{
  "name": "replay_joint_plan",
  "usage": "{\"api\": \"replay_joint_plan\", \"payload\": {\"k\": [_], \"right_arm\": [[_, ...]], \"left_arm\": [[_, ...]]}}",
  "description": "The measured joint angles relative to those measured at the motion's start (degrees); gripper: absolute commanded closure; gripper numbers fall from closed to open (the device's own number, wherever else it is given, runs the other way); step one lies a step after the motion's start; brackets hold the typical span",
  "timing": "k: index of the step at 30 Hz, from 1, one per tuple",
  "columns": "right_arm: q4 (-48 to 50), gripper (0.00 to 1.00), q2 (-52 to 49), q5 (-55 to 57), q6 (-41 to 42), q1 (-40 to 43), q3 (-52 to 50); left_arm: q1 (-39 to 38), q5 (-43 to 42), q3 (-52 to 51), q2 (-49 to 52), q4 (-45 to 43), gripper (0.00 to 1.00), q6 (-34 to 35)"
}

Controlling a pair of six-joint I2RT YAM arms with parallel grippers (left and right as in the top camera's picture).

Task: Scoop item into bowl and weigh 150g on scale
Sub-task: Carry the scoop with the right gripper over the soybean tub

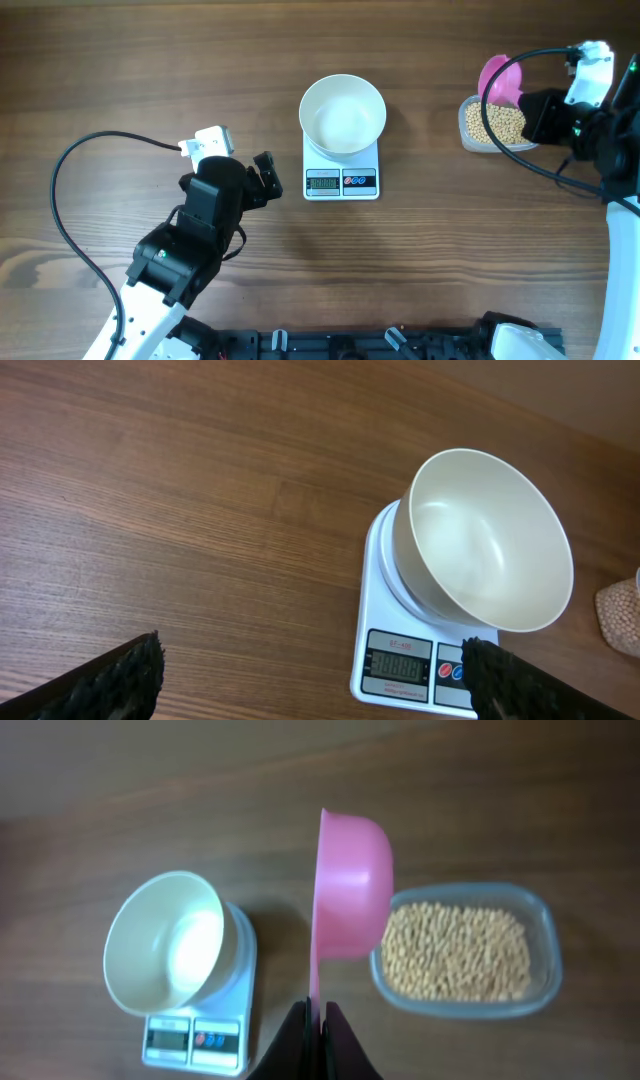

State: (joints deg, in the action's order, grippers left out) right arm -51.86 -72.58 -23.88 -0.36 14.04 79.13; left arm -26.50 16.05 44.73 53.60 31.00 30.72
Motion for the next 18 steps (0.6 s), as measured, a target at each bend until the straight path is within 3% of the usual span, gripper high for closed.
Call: {"api": "replay_joint_plan", "payload": {"k": [4, 18], "right_arm": [[4.5, 0.96, 0.0, 4.3, -0.2, 0.0, 0.0], [5.7, 0.96, -3.5, 12.8, -0.4, 0.0, 0.0]], "left_arm": [[0.0, 0.0, 0.0, 0.0, 0.1, 0.00, 0.0], [0.0, 0.0, 0.0, 0.0, 0.1, 0.00, 0.0]]}}
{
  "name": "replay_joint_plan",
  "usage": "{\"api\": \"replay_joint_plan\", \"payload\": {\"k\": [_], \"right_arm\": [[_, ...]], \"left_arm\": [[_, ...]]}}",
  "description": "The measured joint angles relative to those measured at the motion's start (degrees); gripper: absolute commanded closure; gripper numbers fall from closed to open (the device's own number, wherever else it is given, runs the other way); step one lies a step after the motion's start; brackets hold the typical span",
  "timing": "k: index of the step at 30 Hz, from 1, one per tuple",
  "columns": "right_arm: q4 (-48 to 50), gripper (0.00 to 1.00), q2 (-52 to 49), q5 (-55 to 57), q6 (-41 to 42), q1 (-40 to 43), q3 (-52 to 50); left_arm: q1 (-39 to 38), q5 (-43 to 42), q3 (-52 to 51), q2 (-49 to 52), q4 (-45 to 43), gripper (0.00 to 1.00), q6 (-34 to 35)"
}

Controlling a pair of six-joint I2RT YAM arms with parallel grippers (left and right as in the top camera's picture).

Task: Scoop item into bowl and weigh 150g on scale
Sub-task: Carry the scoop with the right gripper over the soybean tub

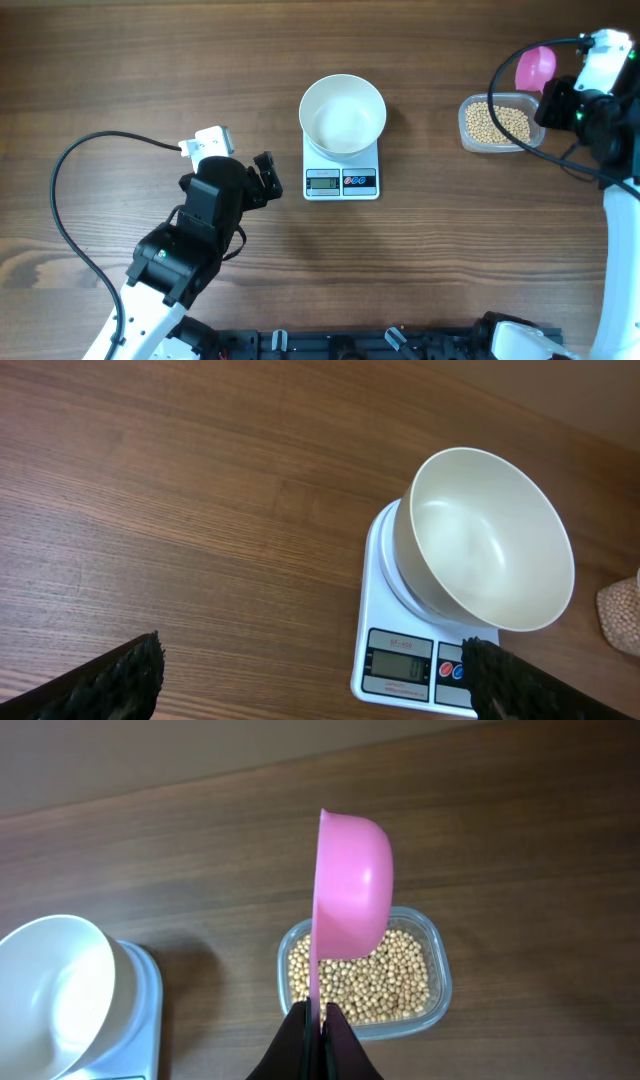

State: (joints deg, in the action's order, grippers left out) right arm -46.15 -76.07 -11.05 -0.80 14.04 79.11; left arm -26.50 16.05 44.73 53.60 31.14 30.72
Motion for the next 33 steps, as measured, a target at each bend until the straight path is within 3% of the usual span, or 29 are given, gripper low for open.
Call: {"api": "replay_joint_plan", "payload": {"k": [4, 12, 15, 18, 24, 29, 33], "right_arm": [[6.6, 0.96, -0.4, 0.3, 0.0, 0.0, 0.0], [9.1, 0.96, -0.4, 0.4, 0.0, 0.0, 0.0], [9.0, 0.96, -0.4, -0.9, 5.3, 0.0, 0.0], [3.6, 0.96, -0.4, -3.7, 16.7, 0.0, 0.0], [-11.8, 0.96, -0.2, -3.5, 23.1, 0.0, 0.1], [-15.3, 0.96, -0.1, -1.5, 23.4, 0.0, 0.1], [-13.7, 0.96, -0.1, -0.8, 15.0, 0.0, 0.1]], "left_arm": [[0.0, 0.0, 0.0, 0.0, 0.0, 0.00, 0.0], [0.0, 0.0, 0.0, 0.0, 0.0, 0.00, 0.0], [0.0, 0.0, 0.0, 0.0, 0.0, 0.00, 0.0], [0.0, 0.0, 0.0, 0.0, 0.0, 0.00, 0.0], [0.0, 0.0, 0.0, 0.0, 0.2, 0.00, 0.0], [0.0, 0.0, 0.0, 0.0, 0.2, 0.00, 0.0], [0.0, 0.0, 0.0, 0.0, 0.2, 0.00, 0.0]]}}
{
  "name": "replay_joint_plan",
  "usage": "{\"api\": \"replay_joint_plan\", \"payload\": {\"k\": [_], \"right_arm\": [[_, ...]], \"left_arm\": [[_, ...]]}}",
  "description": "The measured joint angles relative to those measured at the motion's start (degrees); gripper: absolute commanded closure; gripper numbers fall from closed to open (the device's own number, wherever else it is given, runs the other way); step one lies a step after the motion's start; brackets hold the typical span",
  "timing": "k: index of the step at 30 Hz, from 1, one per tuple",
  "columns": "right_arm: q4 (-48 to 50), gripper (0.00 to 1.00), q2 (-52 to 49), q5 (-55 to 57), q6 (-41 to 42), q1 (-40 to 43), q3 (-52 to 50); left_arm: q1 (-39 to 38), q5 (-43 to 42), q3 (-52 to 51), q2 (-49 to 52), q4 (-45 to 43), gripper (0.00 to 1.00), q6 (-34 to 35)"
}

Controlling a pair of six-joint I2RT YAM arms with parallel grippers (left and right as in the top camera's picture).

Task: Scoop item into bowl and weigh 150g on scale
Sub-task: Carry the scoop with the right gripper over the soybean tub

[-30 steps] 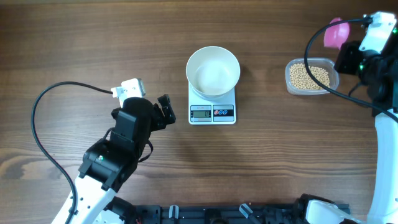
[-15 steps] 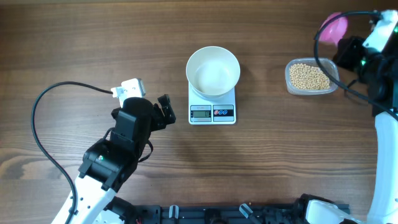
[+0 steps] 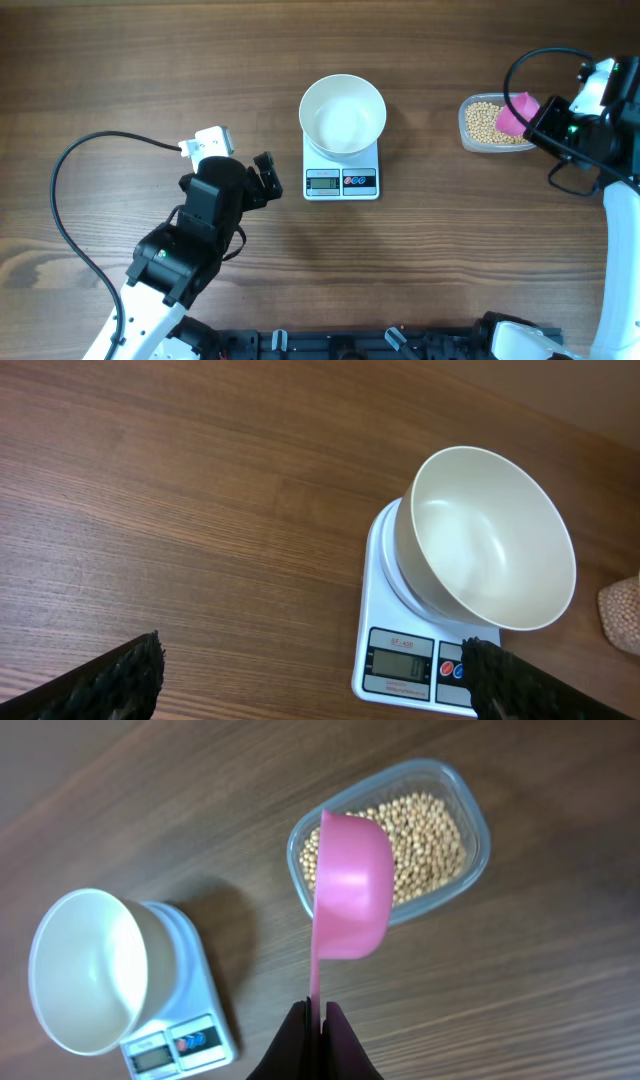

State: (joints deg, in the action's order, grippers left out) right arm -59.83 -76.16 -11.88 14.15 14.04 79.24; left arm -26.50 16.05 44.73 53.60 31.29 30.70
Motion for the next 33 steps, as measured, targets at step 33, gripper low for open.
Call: {"api": "replay_joint_plan", "payload": {"k": [33], "right_arm": [[-1.0, 0.96, 0.0, -3.1, -22.0, 0.0, 0.0]], "left_arm": [[0.0, -19.8, 0.1, 0.0, 6.9, 0.00, -6.1]]}}
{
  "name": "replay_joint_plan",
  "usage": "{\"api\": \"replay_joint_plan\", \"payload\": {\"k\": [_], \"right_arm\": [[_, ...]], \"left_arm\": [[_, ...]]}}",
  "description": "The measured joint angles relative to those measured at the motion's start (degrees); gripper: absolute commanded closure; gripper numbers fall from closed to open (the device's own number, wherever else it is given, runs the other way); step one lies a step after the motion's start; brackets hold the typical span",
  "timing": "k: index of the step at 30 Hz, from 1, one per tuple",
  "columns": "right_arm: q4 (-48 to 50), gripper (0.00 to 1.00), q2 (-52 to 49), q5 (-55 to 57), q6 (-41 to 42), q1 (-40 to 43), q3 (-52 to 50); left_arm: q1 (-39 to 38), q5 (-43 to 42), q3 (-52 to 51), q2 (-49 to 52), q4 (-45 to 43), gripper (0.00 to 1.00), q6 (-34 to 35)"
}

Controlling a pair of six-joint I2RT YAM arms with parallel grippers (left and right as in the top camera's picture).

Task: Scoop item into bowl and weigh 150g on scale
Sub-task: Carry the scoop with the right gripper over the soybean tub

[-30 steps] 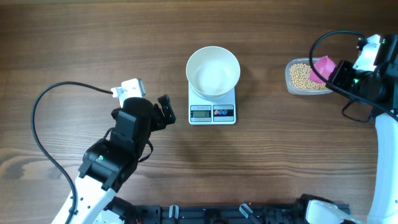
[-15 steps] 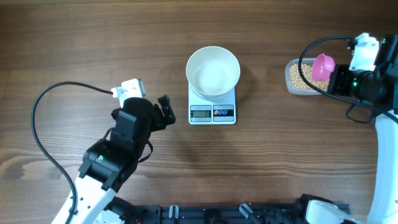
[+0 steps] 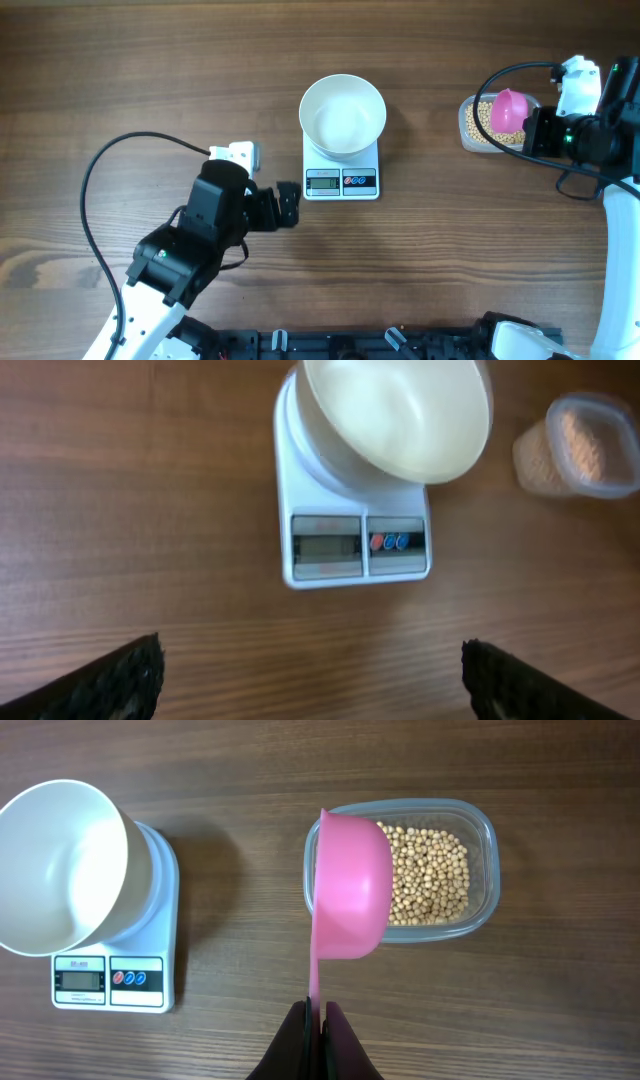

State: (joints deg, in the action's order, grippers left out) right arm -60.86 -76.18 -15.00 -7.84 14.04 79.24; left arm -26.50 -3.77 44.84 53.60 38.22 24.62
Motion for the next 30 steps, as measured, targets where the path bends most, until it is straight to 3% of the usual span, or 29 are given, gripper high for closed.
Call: {"api": "replay_joint_plan", "payload": {"k": [4, 17, 24, 30], "right_arm": [[0.0, 0.96, 0.0, 0.0, 0.0, 0.0, 0.0], [0.4, 0.96, 0.0, 0.0, 0.0, 0.0, 0.0], [0.4, 0.96, 0.0, 0.0, 0.0, 0.0, 0.0], [0.0, 0.96, 0.0, 0.0, 0.0, 0.0, 0.0]], "left_arm": [[0.0, -1.6, 0.0, 0.0, 5.3, 0.00, -0.6], [0.0, -13.7, 0.0, 6.3, 5.7, 0.00, -8.1], [0.0, -12.1, 0.0, 6.3, 5.5, 0.00, -7.3], [-1.0, -3.8, 1.9, -0.9, 7.0, 0.00, -4.8]]}}
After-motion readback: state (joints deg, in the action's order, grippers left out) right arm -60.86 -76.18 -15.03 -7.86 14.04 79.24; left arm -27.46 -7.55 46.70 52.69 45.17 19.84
